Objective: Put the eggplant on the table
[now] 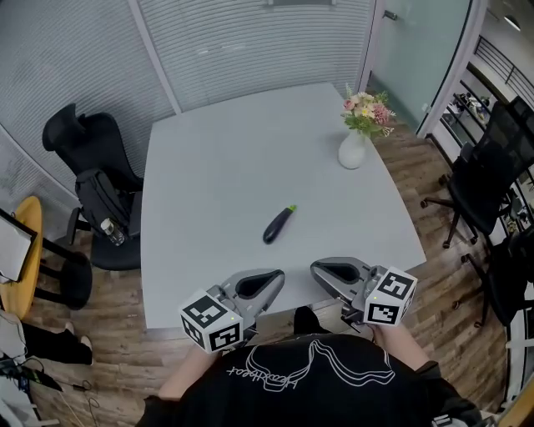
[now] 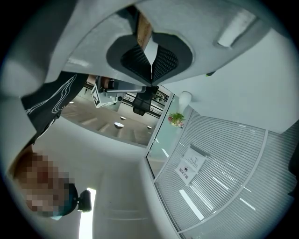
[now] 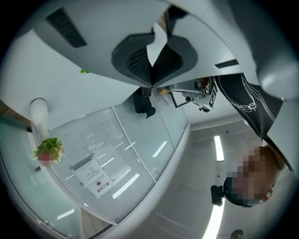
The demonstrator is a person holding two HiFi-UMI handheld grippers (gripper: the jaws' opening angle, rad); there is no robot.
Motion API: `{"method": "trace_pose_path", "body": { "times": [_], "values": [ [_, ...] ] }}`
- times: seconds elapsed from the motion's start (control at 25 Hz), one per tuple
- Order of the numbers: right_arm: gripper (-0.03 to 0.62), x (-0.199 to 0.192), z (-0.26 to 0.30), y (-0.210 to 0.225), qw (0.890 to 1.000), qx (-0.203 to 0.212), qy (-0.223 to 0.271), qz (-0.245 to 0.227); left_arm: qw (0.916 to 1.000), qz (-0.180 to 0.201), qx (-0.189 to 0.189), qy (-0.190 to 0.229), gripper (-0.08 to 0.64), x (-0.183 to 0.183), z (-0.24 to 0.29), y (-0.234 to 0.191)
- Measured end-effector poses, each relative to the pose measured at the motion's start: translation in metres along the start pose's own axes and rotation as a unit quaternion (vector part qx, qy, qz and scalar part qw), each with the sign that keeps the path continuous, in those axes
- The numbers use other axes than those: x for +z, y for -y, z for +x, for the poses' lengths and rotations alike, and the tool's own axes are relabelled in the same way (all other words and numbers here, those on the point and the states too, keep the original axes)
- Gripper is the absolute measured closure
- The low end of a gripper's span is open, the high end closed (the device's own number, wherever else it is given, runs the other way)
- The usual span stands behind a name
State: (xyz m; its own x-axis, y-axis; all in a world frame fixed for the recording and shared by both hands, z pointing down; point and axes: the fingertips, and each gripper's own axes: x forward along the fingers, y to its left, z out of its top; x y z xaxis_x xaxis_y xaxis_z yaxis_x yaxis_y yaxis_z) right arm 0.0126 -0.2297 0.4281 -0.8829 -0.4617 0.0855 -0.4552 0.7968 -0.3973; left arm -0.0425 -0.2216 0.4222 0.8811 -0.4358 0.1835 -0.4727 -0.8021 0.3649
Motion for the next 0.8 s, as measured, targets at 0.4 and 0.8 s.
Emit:
{"method": "trace_pose_path", "body": {
  "times": [0.4, 0.8],
  "values": [
    [0.584, -0.0006, 0.0001, -0.0016, 1.000, 0.001, -0.002, -0.001, 1.0000, -0.002, 0.008, -0.004, 0.545, -0.0030, 0.0018, -0.0011],
    [0.584, 0.0002, -0.0005, 0.0044, 1.000, 0.001, -0.004, 0.001, 0.9998, 0.003, 0.017, -0.005, 0.545, -0.0011, 0.0061, -0.0046]
  ]
}}
